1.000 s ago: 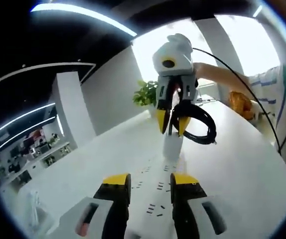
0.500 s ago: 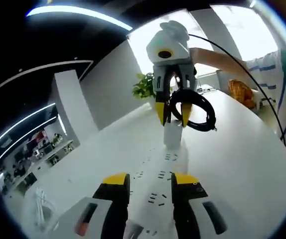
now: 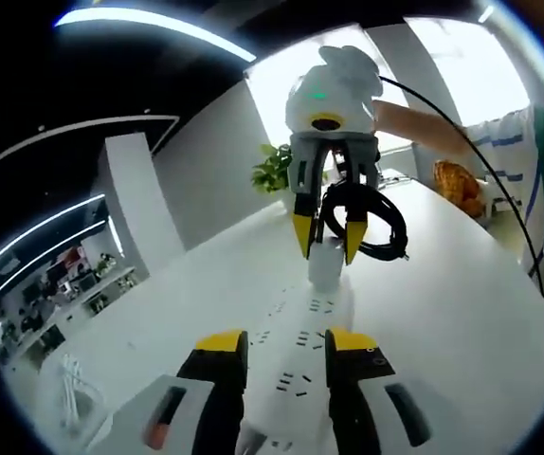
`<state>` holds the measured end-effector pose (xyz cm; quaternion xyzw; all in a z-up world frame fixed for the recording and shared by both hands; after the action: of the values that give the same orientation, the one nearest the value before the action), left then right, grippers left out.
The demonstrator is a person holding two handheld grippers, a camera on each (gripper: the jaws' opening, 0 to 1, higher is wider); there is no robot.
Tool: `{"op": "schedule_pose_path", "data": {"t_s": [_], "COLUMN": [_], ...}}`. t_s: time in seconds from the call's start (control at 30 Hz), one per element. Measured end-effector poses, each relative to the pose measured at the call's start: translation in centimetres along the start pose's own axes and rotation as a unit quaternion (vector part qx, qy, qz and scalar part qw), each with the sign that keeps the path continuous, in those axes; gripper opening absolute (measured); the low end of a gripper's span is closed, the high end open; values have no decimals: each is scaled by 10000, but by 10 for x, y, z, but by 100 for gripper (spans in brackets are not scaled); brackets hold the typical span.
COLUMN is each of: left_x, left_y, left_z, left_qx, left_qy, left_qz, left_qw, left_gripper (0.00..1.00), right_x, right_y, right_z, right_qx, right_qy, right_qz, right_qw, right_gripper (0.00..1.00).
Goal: Straighten the power strip on the desk, plug the charger into it
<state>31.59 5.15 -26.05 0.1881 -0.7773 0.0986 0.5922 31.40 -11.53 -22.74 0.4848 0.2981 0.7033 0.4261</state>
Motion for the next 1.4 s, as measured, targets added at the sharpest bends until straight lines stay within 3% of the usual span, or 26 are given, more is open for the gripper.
{"op": "schedule_pose_path", "data": {"t_s": [0.3,0.47,0.73,0.9,1.1,1.4], "left_x": [-4,-5,-5,-8,-10,-10], "left_y": [-2,-3,-5,-5,-7,-7], "left_z": [4,5,8,10,15,21], "left_qx": [-54,-76,-126,-134,-193,-239], "left_qy": [32,57,52,71,86,52], "left_qz": [-59,-67,-90,-130,-160,-155], "left_qw": [10000,9999,9999,9998,9996,9996], "left_gripper": [32,32,32,32,32,32], "right_x": [-4,-8,-7,-8,-14,-14], "right_y": [1,2,-3,-5,-3,-3], "right_z": [5,14,27,22,17,18], "right_qx": [348,644,1155,1222,1176,1189], "right_qy": [-30,-326,-809,-864,-891,-822], "right_qz": [-82,91,-96,-135,154,50], "right_qw": [9994,9974,9900,9887,9889,9895], "right_gripper": [23,22,22,22,22,22]}}
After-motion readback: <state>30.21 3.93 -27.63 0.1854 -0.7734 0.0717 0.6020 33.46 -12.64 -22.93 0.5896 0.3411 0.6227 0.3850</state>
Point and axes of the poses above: the point that each gripper's makers call its tool centre point, and the gripper's own axes: y roughly backward along the fingers, z roughly to its right, x roughly out of its top, the point moved 6 cm from there along y, roughly backward along the fingers, and after that the axes turned 14 degrees about z, right-handed, at the moved point
